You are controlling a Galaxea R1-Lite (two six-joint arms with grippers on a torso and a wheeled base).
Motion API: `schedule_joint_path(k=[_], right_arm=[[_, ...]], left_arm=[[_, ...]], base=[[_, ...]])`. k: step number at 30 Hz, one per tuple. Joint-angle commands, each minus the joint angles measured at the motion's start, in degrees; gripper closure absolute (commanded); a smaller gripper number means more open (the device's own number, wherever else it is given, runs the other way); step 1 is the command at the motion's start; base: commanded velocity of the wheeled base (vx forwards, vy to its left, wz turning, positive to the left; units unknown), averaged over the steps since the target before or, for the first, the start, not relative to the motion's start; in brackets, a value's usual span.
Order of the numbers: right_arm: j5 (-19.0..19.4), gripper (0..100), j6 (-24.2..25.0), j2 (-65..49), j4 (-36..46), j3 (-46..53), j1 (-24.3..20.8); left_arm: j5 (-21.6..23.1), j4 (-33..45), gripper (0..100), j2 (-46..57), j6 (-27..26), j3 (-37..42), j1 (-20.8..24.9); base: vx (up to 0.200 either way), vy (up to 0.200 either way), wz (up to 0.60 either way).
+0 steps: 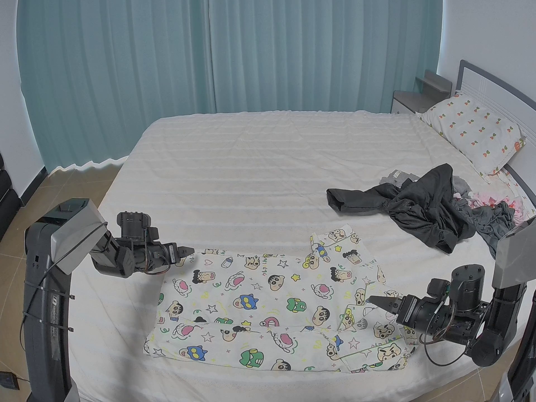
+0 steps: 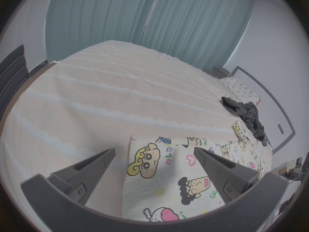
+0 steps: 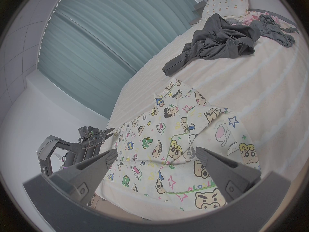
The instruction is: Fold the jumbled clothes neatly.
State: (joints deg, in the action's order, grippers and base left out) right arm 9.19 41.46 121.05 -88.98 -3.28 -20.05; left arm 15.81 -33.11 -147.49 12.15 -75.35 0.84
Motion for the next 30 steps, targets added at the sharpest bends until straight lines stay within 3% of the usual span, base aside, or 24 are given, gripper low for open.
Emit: schedule_joint_path(k=[1,17,18,23,30], right_arm=[[0.0,0,0.0,-0.1,-0.6,-0.1,-0.1],[0.0,0,-0.2,-0.2,-0.6,-1.6,0.5],[0.0,0,-0.2,-0.2,-0.6,-2.1,1.0],[0.0,0,-1.5,0.5,-0.2,-5.1,3.1],[0.6,0,-3.8,1.6,12.3,-16.7,7.5]], left_arm=[[-0.3,1.3,0,-1.1,0.0,-1.7,0.7],[-0.2,9.8,0,-1.1,0.0,-5.2,2.1],[-0.2,10.0,100,-1.0,0.1,-5.2,2.1],[-0.2,9.8,100,-1.0,0.2,-5.0,2.1],[-2.8,8.9,100,-1.0,1.5,-4.9,0.8]], base=[[0.000,0.000,0.00],[0.000,0.000,0.00],[0.000,0.000,0.00],[0.000,0.000,0.00],[0.000,0.000,0.00]])
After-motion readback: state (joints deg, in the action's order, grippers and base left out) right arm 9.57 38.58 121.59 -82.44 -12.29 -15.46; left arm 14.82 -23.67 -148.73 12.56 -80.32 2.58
